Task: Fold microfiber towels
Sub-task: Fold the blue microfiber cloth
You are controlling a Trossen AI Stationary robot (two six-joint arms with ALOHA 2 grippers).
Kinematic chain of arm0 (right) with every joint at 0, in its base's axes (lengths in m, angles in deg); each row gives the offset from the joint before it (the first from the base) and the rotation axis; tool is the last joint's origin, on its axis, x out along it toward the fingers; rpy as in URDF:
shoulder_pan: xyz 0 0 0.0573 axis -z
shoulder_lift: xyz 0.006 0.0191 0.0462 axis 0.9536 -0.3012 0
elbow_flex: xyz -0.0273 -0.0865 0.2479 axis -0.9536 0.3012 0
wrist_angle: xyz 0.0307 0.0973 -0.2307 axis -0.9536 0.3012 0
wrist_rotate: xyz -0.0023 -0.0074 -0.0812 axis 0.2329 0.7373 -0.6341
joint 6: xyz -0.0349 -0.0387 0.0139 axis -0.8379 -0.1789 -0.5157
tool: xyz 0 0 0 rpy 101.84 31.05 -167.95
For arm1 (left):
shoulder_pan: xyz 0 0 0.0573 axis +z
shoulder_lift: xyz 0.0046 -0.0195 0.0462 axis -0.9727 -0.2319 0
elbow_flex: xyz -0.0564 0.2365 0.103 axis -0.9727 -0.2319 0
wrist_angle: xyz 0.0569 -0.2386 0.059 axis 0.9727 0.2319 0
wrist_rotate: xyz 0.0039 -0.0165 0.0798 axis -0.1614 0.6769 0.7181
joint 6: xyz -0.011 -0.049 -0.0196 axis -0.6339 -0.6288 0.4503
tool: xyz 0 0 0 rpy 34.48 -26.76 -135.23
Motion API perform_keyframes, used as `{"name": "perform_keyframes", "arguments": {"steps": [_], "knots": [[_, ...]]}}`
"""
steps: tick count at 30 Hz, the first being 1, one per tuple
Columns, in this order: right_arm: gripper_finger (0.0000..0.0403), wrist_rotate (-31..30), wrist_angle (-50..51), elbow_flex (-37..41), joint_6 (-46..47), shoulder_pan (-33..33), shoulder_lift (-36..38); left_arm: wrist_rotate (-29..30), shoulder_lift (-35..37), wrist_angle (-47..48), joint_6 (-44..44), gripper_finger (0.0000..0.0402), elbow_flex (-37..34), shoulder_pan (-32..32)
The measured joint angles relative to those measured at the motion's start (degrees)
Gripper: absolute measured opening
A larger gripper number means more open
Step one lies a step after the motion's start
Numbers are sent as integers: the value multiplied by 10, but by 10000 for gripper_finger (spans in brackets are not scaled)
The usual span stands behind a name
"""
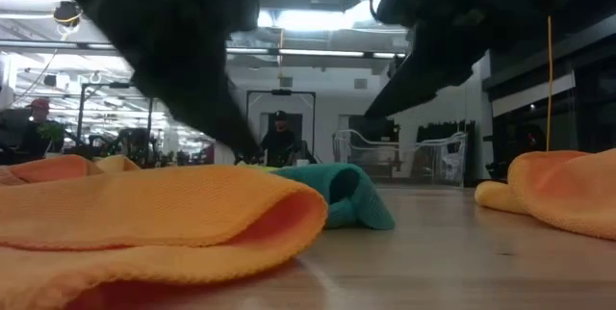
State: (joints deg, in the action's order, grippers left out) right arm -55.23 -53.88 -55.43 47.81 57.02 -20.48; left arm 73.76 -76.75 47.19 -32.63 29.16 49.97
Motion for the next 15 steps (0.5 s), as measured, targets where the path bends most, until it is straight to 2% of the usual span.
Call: {"name": "perform_keyframes", "arguments": {"steps": [2,4,7,9,13,15], "knots": [[138,-1,-8,0,-1,-16,0,-15,5,17,0,137,0,-4],[138,-18,-10,0,10,-29,0,-55,5,60,-15,137,-1,-12],[138,-37,-9,0,19,-45,0,-121,-1,147,-65,137,-1,-28],[138,-38,-8,0,20,-52,0,-136,0,209,-92,137,3,-41],[138,-38,-11,0,20,-55,0,-122,18,312,-117,137,1,-60],[138,-39,-16,0,20,-54,0,-104,34,335,-118,137,-2,-63]]}}
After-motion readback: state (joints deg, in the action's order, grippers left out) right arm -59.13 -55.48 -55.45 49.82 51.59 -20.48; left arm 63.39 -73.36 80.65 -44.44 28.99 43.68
